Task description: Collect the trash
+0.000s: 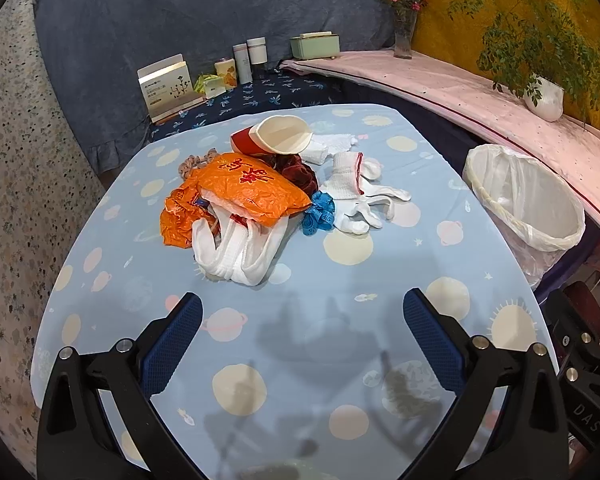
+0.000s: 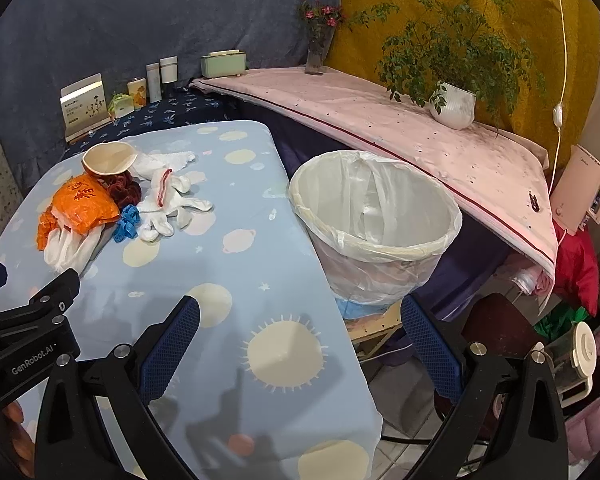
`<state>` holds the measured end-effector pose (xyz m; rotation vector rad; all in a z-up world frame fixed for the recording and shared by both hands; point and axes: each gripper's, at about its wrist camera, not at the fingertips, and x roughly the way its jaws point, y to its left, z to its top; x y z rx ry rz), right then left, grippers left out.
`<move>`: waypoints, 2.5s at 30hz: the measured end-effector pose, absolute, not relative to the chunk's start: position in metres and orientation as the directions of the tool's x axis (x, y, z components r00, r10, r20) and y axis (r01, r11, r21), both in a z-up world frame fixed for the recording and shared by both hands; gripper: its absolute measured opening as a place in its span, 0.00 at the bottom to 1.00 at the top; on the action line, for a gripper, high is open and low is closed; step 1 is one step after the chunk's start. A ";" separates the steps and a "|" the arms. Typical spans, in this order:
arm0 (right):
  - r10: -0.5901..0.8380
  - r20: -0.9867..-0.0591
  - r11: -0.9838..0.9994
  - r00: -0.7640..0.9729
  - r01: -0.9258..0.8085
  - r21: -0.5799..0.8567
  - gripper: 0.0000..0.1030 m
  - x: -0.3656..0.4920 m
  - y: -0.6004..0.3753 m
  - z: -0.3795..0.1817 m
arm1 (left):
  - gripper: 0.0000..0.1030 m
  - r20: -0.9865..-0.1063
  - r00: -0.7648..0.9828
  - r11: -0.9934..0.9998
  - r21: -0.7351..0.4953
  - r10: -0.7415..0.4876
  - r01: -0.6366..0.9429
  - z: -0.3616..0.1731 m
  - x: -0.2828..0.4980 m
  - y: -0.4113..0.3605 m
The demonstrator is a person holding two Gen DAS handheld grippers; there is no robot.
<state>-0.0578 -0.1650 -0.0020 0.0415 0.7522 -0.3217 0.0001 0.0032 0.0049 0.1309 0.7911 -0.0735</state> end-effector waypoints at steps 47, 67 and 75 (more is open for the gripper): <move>-0.266 -0.676 0.950 0.687 0.307 -0.061 0.94 -0.058 -0.166 -0.003 | 0.93 -0.699 0.714 0.991 0.077 -0.027 0.113 0.001 -0.003 0.008; -0.267 -0.675 0.949 0.687 0.308 -0.063 0.94 -0.058 -0.166 -0.004 | 0.93 -0.702 0.712 0.991 0.068 -0.032 0.112 0.001 -0.004 0.008; -0.271 -0.673 0.947 0.688 0.315 -0.060 0.94 -0.058 -0.167 -0.003 | 0.93 -0.701 0.713 0.991 0.067 -0.035 0.115 0.002 -0.005 0.008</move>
